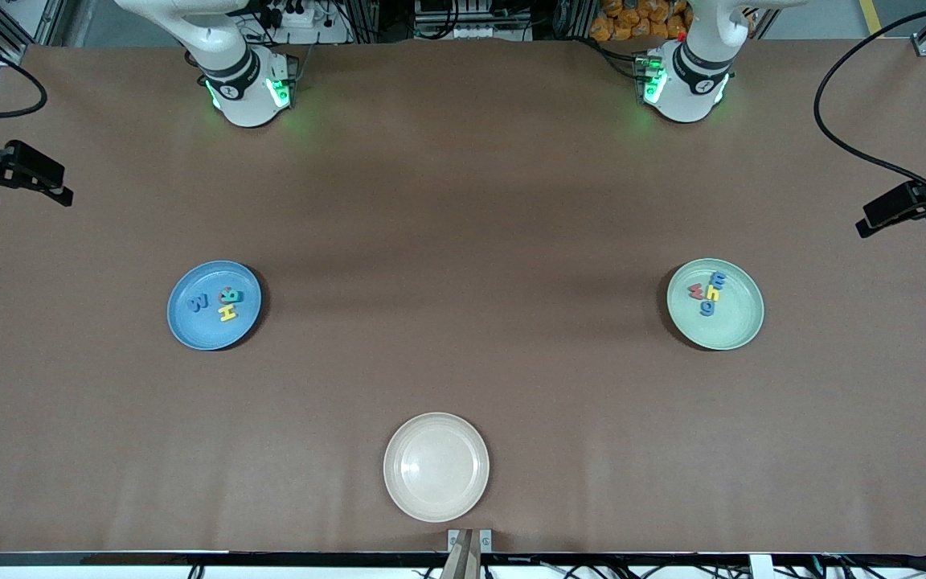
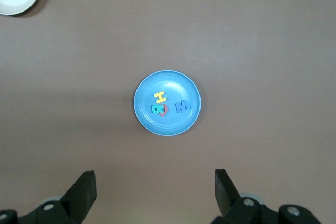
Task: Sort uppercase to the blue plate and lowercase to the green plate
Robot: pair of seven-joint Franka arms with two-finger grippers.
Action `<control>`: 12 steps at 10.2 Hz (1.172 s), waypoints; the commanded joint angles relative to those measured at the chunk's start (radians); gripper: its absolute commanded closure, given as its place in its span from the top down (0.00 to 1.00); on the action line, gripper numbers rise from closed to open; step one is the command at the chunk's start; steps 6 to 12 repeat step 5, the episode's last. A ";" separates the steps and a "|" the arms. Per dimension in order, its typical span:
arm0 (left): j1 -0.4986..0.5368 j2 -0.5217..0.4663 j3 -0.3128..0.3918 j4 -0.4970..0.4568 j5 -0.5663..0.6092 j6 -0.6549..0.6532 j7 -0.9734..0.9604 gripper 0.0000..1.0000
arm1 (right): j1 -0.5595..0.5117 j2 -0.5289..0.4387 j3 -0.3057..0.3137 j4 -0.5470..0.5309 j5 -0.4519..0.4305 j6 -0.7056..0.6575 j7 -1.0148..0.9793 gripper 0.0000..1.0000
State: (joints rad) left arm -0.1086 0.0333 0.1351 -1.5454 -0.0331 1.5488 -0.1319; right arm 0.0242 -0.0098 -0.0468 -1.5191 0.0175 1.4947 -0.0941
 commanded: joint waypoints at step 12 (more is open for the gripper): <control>-0.022 -0.050 0.018 -0.025 0.009 -0.049 0.000 1.00 | 0.003 -0.024 0.002 -0.023 -0.013 0.007 -0.006 1.00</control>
